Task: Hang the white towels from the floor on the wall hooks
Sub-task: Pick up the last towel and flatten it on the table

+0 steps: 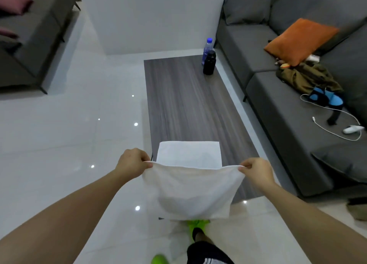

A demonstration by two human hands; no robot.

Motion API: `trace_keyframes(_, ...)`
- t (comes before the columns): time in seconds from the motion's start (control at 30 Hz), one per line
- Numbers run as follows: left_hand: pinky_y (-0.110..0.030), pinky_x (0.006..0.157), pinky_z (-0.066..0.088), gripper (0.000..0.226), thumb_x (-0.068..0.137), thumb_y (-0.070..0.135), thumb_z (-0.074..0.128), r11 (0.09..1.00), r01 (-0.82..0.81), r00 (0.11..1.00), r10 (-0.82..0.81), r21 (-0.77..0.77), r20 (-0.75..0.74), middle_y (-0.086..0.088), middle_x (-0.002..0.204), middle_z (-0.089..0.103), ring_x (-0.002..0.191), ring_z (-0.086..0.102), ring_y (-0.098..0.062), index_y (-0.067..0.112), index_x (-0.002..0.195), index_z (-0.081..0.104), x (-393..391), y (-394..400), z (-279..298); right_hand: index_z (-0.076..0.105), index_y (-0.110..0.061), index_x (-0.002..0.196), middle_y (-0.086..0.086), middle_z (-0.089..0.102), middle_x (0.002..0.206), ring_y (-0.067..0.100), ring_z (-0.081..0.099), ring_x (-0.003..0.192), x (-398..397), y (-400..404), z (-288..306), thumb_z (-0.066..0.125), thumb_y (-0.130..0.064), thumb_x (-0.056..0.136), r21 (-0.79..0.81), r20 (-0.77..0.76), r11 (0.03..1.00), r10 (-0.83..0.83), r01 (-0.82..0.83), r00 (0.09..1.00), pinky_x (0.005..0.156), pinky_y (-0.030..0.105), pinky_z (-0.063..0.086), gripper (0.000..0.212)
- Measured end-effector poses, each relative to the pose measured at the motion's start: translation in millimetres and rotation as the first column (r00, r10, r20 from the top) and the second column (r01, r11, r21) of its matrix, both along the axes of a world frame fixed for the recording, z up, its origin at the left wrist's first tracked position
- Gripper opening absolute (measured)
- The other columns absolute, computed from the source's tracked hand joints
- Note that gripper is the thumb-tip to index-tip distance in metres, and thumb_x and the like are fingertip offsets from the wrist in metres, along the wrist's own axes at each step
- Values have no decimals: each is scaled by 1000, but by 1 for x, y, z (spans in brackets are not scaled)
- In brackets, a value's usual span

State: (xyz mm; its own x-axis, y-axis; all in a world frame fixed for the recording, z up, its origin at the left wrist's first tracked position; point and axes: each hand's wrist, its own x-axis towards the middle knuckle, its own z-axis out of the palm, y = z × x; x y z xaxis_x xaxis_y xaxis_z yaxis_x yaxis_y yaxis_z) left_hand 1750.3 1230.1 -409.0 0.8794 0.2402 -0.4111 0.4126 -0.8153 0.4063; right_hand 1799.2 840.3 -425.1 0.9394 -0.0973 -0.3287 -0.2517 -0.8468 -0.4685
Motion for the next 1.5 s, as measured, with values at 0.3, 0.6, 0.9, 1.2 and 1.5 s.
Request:
trace_keyframes(0.3,-29,76,45,13,86,32,67,980,-183,982,186,81,-37,1,91,72,96,63,-25,25,95,74,118,-4,-65,73,-17,110,5,73,103,24,67,95,132,14,-67,69,-24,88,45,-93,999,-3,7,996,85,36,55,23)
trace_keyframes(0.6,-31,88,50,29,86,36,67,977,-215,903,203,12,-378,1,107,69,100,62,-20,23,112,69,79,-59,-162,75,-10,104,8,74,104,25,67,100,113,22,-164,70,-19,87,69,-374,995,-37,68,927,84,22,42,21)
trace_keyframes(0.9,-28,90,44,28,84,36,67,977,-214,819,174,-9,-547,1,107,69,108,59,-20,24,109,69,29,-83,-228,73,-14,102,2,72,104,23,64,101,83,22,-237,71,-28,85,27,-534,979,-158,203,831,80,24,43,22)
trace_keyframes(1.2,-34,95,43,39,89,31,64,979,-203,905,196,21,-377,-11,121,61,110,57,-29,15,125,59,91,-70,-268,56,-26,91,-13,60,81,19,65,87,128,40,-269,79,-31,74,121,-445,827,-449,549,774,78,35,55,28)
trace_keyframes(1.5,-48,112,33,62,95,25,56,983,-114,981,134,143,-142,-8,158,23,141,27,-32,20,150,29,161,-39,-290,56,-17,120,8,53,121,25,57,99,152,47,-293,73,-20,83,-37,-237,962,-273,272,933,81,28,42,41)
